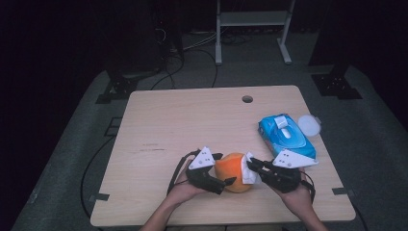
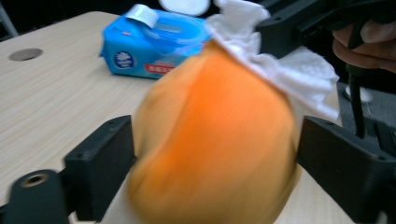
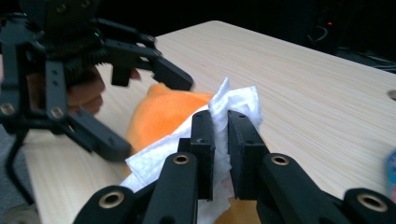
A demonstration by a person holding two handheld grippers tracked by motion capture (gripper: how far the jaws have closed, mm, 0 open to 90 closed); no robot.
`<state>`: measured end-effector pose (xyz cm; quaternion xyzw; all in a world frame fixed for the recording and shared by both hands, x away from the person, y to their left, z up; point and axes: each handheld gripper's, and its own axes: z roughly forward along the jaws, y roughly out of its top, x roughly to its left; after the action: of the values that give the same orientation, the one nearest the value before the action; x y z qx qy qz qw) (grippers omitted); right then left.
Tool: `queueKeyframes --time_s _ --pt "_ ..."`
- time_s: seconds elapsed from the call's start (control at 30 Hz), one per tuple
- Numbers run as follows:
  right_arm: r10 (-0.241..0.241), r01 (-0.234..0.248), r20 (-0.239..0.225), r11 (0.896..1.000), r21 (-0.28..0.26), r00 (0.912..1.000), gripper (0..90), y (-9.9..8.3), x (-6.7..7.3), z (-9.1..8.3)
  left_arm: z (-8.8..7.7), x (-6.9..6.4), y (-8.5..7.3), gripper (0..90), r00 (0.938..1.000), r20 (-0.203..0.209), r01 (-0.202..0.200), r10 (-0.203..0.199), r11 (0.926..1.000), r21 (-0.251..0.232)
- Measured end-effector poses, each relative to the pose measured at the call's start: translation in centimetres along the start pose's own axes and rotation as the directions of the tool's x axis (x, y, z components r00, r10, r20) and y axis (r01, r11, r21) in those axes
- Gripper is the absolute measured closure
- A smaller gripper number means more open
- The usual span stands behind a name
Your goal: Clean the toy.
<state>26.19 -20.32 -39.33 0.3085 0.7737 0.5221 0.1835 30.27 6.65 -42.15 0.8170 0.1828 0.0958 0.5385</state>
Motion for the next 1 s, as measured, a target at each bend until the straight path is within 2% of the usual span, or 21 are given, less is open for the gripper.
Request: queueKeyframes --time_s 0.03,0.1,0.13,0.17,0.2,0.23,0.27,0.3,0.33,0.4,0.53,0.57,0.63,0.67,0.73,0.77,0.8,0.87,0.9,0.97,1.0 --pt "0.010 -0.010 -0.002 1.000 -0.001 1.0000 80.3 -0.1 -0.3 -0.1 0.0 0.0 0.0 9.2 1.0000 0.000 0.000 0.000 1.0000 0.000" --pt "0.024 -0.024 -0.006 1.000 -0.002 0.9997 80.3 -0.2 -0.5 -0.1 0.4 0.3 -0.6 9.2 0.9986 0.026 0.047 -0.047 0.9989 -0.007" --pt "0.026 -0.026 -0.006 1.000 -0.002 0.9996 80.3 -0.2 -0.7 -0.2 0.7 0.3 -0.8 9.5 0.9979 0.037 0.053 -0.053 0.9986 -0.001" --pt "0.022 -0.022 -0.003 1.000 -0.002 0.9997 80.2 -0.3 -0.8 -0.2 1.3 -0.2 -1.0 10.6 0.9981 0.051 0.033 -0.034 0.9994 0.008" --pt "0.023 -0.023 0.002 1.000 0.001 0.9997 80.2 -0.3 -0.9 -0.2 1.3 -0.2 -1.0 11.8 0.9981 0.051 0.033 -0.034 0.9994 0.008" --pt "0.024 -0.024 0.007 1.000 0.004 0.9997 80.1 -0.4 -1.1 -0.3 1.5 -0.8 -1.0 13.1 0.9982 0.058 -0.018 0.017 0.9998 0.012" --pt "0.024 -0.024 0.007 1.000 0.004 0.9997 80.1 -0.4 -1.1 -0.3 1.5 -0.8 -1.0 13.1 0.9982 0.058 -0.018 0.017 0.9998 0.012" --pt "0.027 -0.028 0.015 1.000 0.008 0.9995 80.1 -0.4 -1.3 -0.4 1.4 -0.9 -1.0 13.1 0.9961 0.086 -0.021 0.021 0.9998 0.000" --pt "0.041 -0.042 0.030 0.999 0.010 0.9987 80.0 -0.6 -2.1 -0.6 1.3 -0.8 -1.0 14.3 0.9957 0.092 -0.014 0.015 0.9997 -0.021" --pt "0.079 -0.079 0.021 0.997 0.005 0.9966 80.0 -0.9 -2.8 -0.8 1.5 -0.6 -1.1 13.8 0.9980 0.063 -0.009 0.010 0.9999 -0.012" --pt "0.075 -0.075 0.012 0.997 0.006 0.9971 80.0 -0.9 -2.9 -0.8 2.5 -0.6 -1.5 6.9 0.9992 0.039 0.008 -0.009 0.9994 0.035" --pt "0.066 -0.066 -0.002 0.998 0.004 0.9978 79.9 -0.8 -2.7 -0.7 3.0 -0.6 -1.6 2.7 0.9997 0.019 0.013 -0.014 0.9993 0.035" --pt "0.061 -0.061 -0.004 0.998 0.009 0.9981 79.7 -0.8 -2.4 -0.6 3.2 -0.7 -1.6 1.8 0.9997 0.017 0.017 -0.017 0.9996 0.021" --pt "0.060 -0.060 -0.004 0.998 0.008 0.9982 79.7 -0.7 -2.3 -0.6 3.2 -0.7 -1.7 2.6 0.9996 0.025 0.014 -0.015 0.9996 0.026" --pt "0.061 -0.061 0.000 0.998 0.002 0.9981 79.7 -0.7 -2.3 -0.6 3.1 -0.9 -1.7 15.0 0.9996 0.024 0.011 -0.012 0.9998 0.017" --pt "0.064 -0.064 0.002 0.998 -0.005 0.9980 79.9 -0.6 -2.3 -0.6 2.6 -1.5 -1.3 21.3 0.9999 -0.001 -0.015 0.015 0.9999 0.001" --pt "0.069 -0.069 0.002 0.998 -0.014 0.9976 79.9 -0.5 -2.3 -0.7 2.2 -1.7 -0.9 24.4 0.9996 0.002 -0.027 0.027 0.9996 -0.002" --pt "0.073 -0.073 -0.003 0.997 -0.027 0.9973 79.9 -0.3 -2.3 -0.9 1.9 -1.8 -0.5 27.5 0.9996 0.005 -0.029 0.029 0.9995 -0.013" --pt "0.085 -0.085 -0.019 0.995 -0.047 0.9962 80.0 0.0 -2.4 -1.2 0.8 -1.7 0.4 27.9 0.9990 0.029 -0.033 0.034 0.9988 -0.036" --pt "0.097 -0.099 -0.034 0.993 -0.058 0.9947 80.0 0.1 -2.5 -1.3 0.4 -1.6 0.7 27.9 0.9985 0.040 -0.036 0.037 0.9988 -0.032" --pt "0.112 -0.116 -0.057 0.991 -0.067 0.9921 80.0 0.1 -2.6 -1.3 0.1 -1.4 0.8 27.9 0.9981 0.045 -0.041 0.042 0.9989 -0.024"
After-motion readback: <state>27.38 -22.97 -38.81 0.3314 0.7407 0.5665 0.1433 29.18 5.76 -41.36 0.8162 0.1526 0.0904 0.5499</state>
